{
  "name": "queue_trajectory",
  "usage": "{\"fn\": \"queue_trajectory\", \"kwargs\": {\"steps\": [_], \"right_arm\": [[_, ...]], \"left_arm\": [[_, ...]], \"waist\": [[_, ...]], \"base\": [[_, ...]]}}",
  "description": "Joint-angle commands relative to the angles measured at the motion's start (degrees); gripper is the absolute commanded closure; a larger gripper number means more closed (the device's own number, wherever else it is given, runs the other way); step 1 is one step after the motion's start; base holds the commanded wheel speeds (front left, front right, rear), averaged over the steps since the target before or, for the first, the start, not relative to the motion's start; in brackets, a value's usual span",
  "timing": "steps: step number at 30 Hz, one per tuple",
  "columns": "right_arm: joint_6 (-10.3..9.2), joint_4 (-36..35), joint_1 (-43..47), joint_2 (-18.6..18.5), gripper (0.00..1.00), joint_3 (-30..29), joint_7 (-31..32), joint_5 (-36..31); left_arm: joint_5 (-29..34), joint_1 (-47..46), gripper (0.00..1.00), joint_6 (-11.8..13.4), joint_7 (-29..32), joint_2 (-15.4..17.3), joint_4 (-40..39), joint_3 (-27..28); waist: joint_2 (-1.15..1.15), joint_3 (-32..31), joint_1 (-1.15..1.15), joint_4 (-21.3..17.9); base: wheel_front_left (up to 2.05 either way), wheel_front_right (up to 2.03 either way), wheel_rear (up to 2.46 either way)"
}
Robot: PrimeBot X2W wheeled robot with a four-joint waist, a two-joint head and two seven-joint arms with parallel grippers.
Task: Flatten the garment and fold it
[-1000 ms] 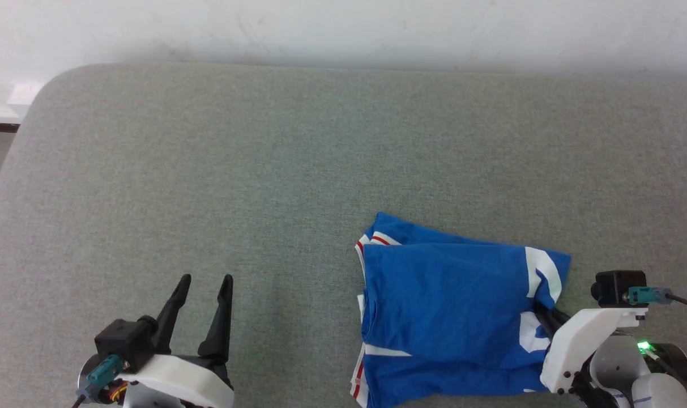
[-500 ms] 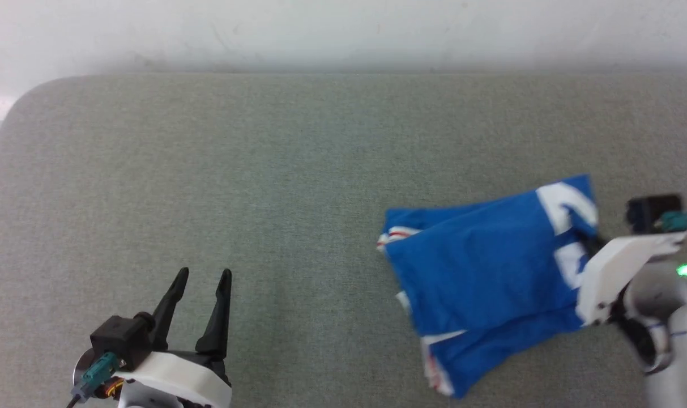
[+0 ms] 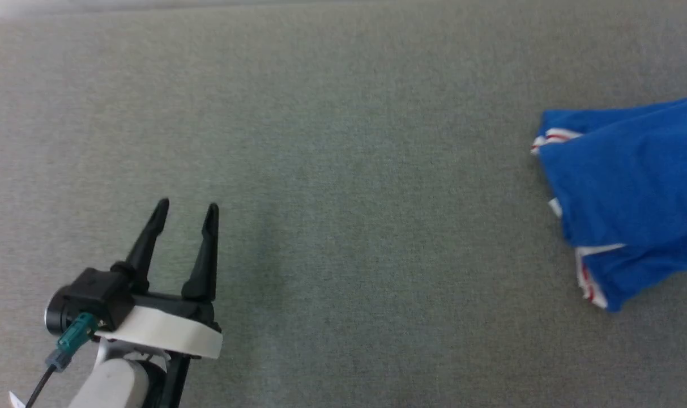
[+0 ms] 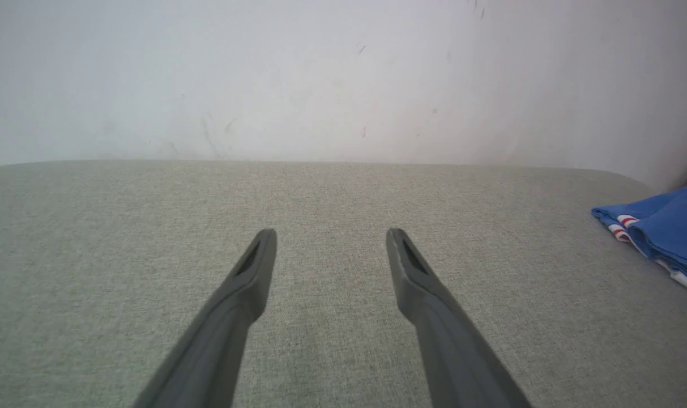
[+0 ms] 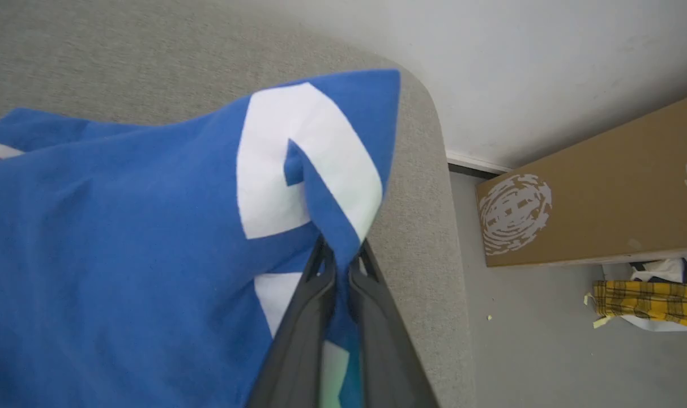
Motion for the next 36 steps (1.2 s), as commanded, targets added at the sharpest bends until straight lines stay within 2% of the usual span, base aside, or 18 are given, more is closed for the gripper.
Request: {"fn": "queue_trajectory", "kwargs": {"steps": [1,6,10,18,24,29,30,31,32,33,36], "right_arm": [[-0.08,-0.1,-0.9,-1.2,1.00,-0.3,0.1,0.3],[-0.08,1.8,-2.4,-7.0,1.00,-0.3,-0.6,-0.1],[-0.08,4.1,-4.3,-9.2,1.00,-0.2,-2.9,-0.5],[-0.08,8.9,-6.8,-11.6,1.00,-2.4,-5.1,-3.9],[-0.08,11.0,-7.7,-14.1,1.00,-3.3,-7.4,-6.0],[-0.08,12.8,-9.0,-14.1,1.00,-3.5,-8.4,-7.0],[-0.08,13.3,-9.3,-13.9,0.85,-3.6,-8.6,-7.1],[-0.08,13.7,-9.6,-13.8,0.54,-3.7,-8.9,-7.3],[-0.08,14.2,-9.9,-13.6,0.33,-3.7,-9.3,-7.5],[-0.08,14.8,-10.2,-13.5,0.00,-3.7,-9.6,-7.9],[-0.08,16.8,-10.8,-13.0,0.00,-3.6,-10.7,-8.9]], "left_arm": [[0.6,-1.0,0.00,0.4,0.1,0.4,-0.6,0.2],[1.9,-3.7,0.00,1.0,0.3,1.2,-3.1,0.6],[1.8,-5.0,0.00,1.1,0.0,0.7,-5.0,0.8],[2.0,-6.3,0.00,0.5,-0.9,1.0,-8.3,1.9],[3.4,-7.1,0.00,1.4,-1.3,0.9,-9.8,2.7],[3.9,-7.8,0.00,2.0,-1.4,0.7,-10.3,2.9],[4.0,-7.9,0.00,1.9,-1.4,0.8,-10.3,2.9],[4.0,-8.1,0.00,1.9,-1.3,0.9,-10.2,2.8],[4.0,-8.2,0.00,1.8,-1.3,0.9,-10.2,2.7],[4.1,-8.3,0.00,1.8,-1.2,0.9,-10.1,2.6],[4.1,-8.5,0.00,1.7,-1.3,0.9,-9.5,2.4]], "waist": [[0.00,5.0,-0.01,-2.9],[0.00,8.3,-0.01,-3.8],[0.00,10.6,-0.01,-3.8],[0.00,14.5,-0.01,-3.0],[0.00,16.5,-0.01,-2.7],[0.00,17.7,-0.01,-2.9],[0.00,17.8,-0.01,-2.9],[0.00,17.9,-0.01,-2.9],[0.00,18.0,-0.01,-3.0],[0.00,17.9,-0.01,-3.0],[0.00,17.1,-0.01,-3.1]], "base": [[0.00,0.00,0.00],[0.00,0.00,0.00],[0.00,0.00,0.00],[0.00,0.00,0.00],[0.00,0.00,0.00],[0.00,0.00,0.00],[0.00,0.00,0.00],[0.00,0.00,0.00],[0.00,0.00,0.00],[0.00,0.00,0.00],[0.00,0.00,0.00]]}}
